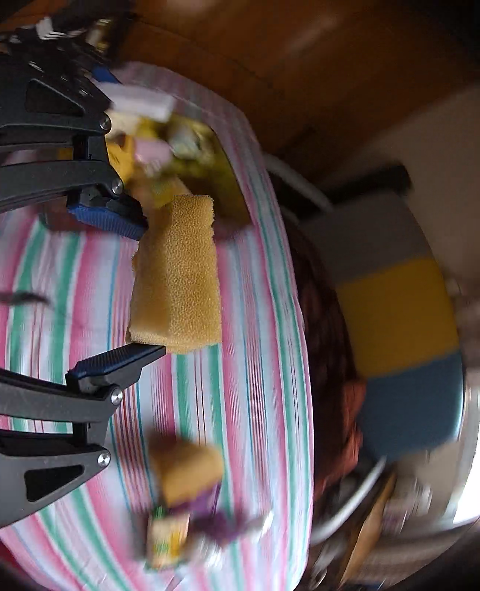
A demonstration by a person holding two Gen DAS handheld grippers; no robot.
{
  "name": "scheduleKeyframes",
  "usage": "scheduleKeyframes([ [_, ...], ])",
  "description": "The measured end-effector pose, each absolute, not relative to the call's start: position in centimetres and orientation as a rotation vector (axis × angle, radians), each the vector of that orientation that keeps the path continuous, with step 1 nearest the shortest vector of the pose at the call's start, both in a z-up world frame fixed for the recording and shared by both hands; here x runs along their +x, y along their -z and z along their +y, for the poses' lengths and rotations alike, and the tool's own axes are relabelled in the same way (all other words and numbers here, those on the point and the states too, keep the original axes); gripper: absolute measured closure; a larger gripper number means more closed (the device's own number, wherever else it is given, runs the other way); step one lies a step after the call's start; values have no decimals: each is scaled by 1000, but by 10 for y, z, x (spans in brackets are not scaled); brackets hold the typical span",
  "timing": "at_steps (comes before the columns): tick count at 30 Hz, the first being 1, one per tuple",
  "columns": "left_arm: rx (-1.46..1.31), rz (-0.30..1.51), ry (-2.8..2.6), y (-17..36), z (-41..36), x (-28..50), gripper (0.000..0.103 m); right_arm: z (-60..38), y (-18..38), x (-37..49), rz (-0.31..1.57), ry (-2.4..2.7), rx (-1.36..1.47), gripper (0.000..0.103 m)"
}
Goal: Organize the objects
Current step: 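Carry the white and yellow sponges into the gold tray and open both tools, then move both tools from the gold tray back to the remaining items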
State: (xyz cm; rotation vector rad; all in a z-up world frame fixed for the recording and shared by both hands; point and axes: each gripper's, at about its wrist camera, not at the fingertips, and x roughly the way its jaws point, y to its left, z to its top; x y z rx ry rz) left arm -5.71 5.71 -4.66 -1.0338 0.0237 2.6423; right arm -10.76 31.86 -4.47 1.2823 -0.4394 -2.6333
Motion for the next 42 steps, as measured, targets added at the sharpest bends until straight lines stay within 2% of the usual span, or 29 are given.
scheduleKeyframes([
  [5, -1071, -57, -2702, 48, 26, -72, 44, 255, 48, -129, -355, 2514, 1278, 47],
  [12, -1096, -106, -2795, 50, -9, -101, 44, 211, 45, -174, -376, 2463, 1282, 44],
  [14, -1100, -93, -2809, 51, -11, -111, 43, 200, 43, -189, -382, 2466, 1289, 38],
  [16, -1119, -76, -2793, 55, -10, -118, 29, 190, 42, -201, -394, 2467, 1288, 18],
  [18, -1149, -81, -2814, 60, -11, -123, 20, 185, 40, -204, -403, 2466, 1283, 18],
  [21, -1162, -92, -2810, 63, -13, -121, 17, 179, 38, -199, -370, 2459, 1272, 18],
  [29, -1170, -138, -2835, 64, -19, -99, 16, 171, 52, -167, -221, 2506, 1292, 18],
  [42, -1097, -68, -2844, 51, -9, -62, 14, 176, 52, -112, -35, 2738, 1223, 18],
])
